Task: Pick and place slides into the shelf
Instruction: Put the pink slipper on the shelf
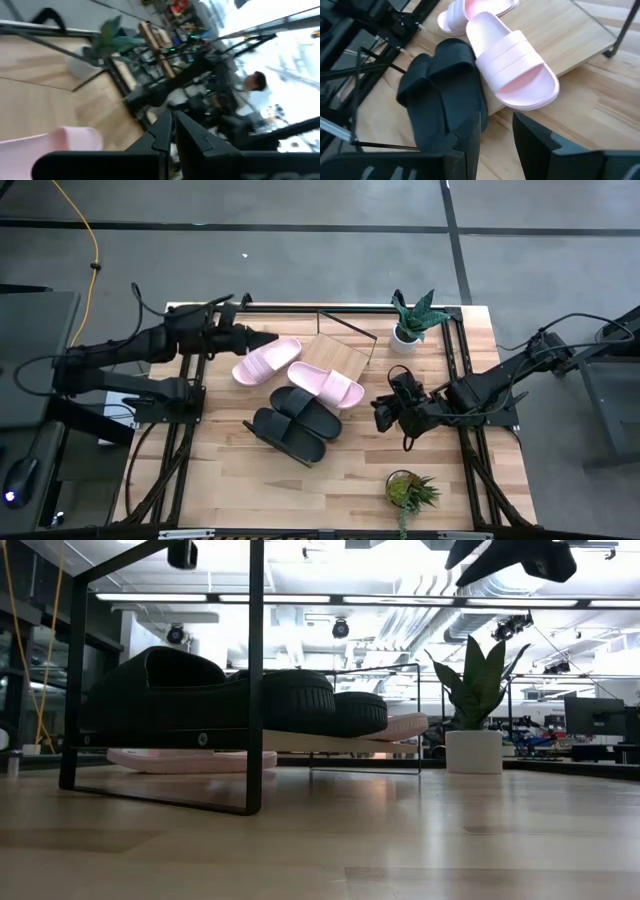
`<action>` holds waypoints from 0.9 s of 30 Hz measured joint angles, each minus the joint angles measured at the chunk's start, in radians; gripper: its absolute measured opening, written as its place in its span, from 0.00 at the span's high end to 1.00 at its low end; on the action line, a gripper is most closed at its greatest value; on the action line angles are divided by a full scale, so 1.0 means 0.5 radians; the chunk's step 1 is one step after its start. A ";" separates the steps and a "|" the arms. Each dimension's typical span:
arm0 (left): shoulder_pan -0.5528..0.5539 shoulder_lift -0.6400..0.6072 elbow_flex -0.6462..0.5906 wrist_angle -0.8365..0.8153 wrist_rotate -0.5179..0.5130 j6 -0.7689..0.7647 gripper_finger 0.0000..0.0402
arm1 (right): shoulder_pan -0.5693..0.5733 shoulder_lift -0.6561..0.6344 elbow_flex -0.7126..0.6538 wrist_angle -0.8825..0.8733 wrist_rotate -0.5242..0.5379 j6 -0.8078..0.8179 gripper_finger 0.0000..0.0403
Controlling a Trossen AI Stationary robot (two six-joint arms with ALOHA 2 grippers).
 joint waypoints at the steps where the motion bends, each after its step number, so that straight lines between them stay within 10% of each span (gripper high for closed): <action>1: 0.030 0.004 -0.001 -0.034 0.021 0.018 0.96 | 0.000 0.000 0.000 -0.019 0.008 0.000 0.74; 12: 0.632 0.014 -0.001 -0.757 0.710 0.652 0.96 | -0.093 0.000 0.000 -0.187 0.045 0.164 0.74; 27: 1.192 0.153 0.000 -1.537 1.087 1.573 0.96 | -0.308 0.001 0.000 -0.172 -0.079 0.281 0.74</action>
